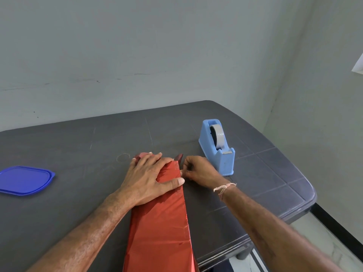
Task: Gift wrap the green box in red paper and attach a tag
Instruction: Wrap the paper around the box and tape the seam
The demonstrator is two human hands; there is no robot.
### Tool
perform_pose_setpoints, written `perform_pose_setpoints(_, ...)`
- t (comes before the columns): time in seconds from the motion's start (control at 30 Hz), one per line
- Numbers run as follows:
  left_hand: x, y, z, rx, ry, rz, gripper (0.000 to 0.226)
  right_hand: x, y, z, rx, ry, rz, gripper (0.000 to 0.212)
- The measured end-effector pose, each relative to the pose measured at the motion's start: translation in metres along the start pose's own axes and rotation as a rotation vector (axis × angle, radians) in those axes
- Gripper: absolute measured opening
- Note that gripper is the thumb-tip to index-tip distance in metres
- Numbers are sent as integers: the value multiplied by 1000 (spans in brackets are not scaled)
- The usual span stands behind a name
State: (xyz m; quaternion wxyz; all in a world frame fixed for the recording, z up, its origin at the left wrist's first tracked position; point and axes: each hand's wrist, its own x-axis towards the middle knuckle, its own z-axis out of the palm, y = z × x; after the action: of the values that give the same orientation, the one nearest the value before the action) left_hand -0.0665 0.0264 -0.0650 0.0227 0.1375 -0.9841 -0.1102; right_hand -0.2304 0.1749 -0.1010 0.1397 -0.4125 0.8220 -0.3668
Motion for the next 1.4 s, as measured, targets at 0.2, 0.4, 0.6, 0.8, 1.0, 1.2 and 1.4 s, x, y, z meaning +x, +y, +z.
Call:
perform_pose_setpoints(0.2, -1, 3, -1, -2, -17, -14, 109, -6, 8, -2, 289, -6, 46, 17)
perform_pose_setpoints(0.4, 0, -1, 0, -12, -12, -11, 113, 1, -3, 1, 206, 14, 83, 27)
perform_pose_setpoints(0.6, 1, 0, -1, -15, -23, -18, 107, -8, 1, 0, 261, 7, 57, 32)
perform_pose_setpoints(0.8, -2, 2, -2, -5, -17, -19, 108, -18, -14, -6, 396, -1, 138, 58)
perform_pose_setpoints(1.0, -2, 1, -2, -23, -8, -19, 112, -22, -32, -4, 413, -68, 172, 53)
perform_pose_setpoints(1.2, -4, 2, -2, -42, 3, -42, 119, -29, -39, -4, 509, -55, 235, 56)
perform_pose_setpoints(1.4, -9, 1, 0, -239, 145, -51, 125, -37, -47, 3, 465, -1, 274, 69)
